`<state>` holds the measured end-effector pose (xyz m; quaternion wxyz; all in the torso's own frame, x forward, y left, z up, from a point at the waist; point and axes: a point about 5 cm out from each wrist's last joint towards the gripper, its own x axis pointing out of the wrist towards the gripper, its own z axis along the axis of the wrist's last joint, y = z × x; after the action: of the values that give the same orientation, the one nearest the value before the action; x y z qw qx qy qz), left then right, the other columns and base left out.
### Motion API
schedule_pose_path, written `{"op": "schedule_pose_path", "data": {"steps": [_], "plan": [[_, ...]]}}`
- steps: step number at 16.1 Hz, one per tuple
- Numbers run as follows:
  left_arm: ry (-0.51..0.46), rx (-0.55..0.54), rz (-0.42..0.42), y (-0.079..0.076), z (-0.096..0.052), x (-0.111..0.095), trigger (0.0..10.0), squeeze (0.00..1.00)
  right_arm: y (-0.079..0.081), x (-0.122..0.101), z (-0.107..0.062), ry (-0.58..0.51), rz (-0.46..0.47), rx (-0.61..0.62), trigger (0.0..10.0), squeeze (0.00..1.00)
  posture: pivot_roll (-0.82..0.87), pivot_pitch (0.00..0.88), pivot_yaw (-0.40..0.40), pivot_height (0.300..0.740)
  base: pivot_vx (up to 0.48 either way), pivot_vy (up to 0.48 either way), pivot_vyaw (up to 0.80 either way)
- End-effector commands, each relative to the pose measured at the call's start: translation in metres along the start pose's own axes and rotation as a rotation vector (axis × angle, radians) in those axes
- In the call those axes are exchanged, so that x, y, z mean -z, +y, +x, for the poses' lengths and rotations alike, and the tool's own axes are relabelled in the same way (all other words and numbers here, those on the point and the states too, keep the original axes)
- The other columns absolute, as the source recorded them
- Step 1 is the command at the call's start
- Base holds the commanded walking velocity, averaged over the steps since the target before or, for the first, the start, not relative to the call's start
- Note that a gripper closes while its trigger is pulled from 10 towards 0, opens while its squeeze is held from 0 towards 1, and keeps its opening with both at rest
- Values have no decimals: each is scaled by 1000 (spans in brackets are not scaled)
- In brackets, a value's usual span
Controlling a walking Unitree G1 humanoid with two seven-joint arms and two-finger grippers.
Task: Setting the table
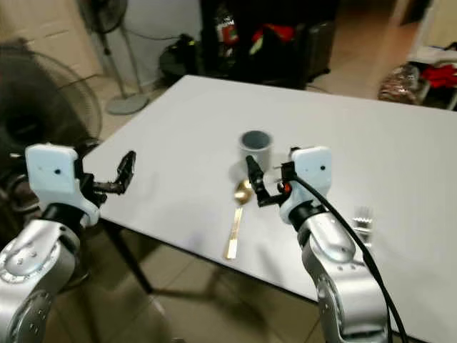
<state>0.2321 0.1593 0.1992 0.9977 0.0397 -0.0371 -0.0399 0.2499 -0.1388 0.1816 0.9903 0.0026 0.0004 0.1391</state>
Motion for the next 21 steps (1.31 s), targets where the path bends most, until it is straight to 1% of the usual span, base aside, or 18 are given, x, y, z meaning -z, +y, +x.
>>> {"op": "schedule_pose_path", "data": {"steps": [1,5,6,9,12,14,15,16,17,21], "plan": [[29,-25,16,7,0,3,10000,0,7,-3,2,-23,12,-38,10000,1000,-36,0,61,740,0,330,800],[24,-37,16,9,1,0,10000,0,10,-7,6,-39,26,-69,10000,1000,-25,2,54,740,0,333,800],[23,-47,4,10,2,-1,10000,0,10,-8,8,-41,27,-76,10000,1000,-21,3,54,740,0,330,800],[15,-44,16,12,4,-6,10000,0,12,-9,13,-50,30,-99,10000,1000,-9,8,56,740,0,328,800],[13,-49,20,13,3,-7,10000,0,13,-9,14,-46,42,-109,10000,1000,-3,8,55,740,0,325,800],[10,-63,23,14,4,-9,10000,0,14,-9,15,-45,49,-115,10000,1000,-3,10,57,740,0,0,800],[26,-84,46,18,6,-9,10000,0,15,-8,15,-42,51,-120,10000,1000,-4,10,60,740,0,0,800],[19,-94,57,20,8,-9,10000,0,15,-8,16,-40,47,-121,10000,1000,-6,8,61,740,0,-480,800],[15,-99,48,21,9,-10,10000,0,15,-8,16,-38,45,-122,10000,1000,-7,8,62,740,0,-480,800],[21,-95,47,18,9,-10,10000,0,10,-3,21,-5,39,-97,10000,1000,-6,11,58,740,0,-480,800]]}}
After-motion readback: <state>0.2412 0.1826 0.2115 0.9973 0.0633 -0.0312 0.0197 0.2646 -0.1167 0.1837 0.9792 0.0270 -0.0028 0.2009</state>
